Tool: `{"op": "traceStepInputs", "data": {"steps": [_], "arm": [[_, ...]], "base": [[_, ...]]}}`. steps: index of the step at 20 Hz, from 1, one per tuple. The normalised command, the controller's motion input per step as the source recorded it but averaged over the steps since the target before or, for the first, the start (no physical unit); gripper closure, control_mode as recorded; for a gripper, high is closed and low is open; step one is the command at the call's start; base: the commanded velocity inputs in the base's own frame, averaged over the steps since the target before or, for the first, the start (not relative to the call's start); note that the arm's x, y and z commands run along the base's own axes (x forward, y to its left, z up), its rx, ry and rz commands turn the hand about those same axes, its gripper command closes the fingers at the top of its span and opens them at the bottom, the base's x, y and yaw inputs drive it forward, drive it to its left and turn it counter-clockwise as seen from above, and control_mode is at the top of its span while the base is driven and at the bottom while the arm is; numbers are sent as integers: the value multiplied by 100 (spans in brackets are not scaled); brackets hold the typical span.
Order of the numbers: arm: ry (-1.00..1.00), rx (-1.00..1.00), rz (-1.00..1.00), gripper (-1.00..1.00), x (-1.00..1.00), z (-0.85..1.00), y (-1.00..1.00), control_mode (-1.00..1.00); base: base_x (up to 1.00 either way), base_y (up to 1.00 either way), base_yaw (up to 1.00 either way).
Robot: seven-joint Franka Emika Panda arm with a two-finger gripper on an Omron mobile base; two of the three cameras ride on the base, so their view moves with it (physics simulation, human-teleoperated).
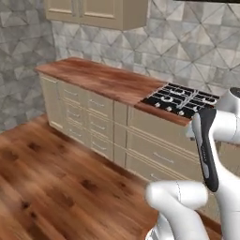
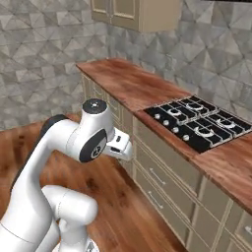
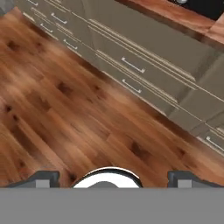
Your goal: Grab the spray bottle from the cabinet, then place it next to the cutting board for sanitizing. Then grab the dish brush from the countertop next to the sink and place it next to the cutting board.
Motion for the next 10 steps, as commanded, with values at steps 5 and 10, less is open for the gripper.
{"op": "traceStepInputs", "data": {"steps": [5, 10], "arm": [[0, 0, 0, -100, 0, 0, 0, 100], [0, 0, 0, -100, 0, 0, 0, 100]], "base": [[1, 23, 93], [5, 0, 100]]}}
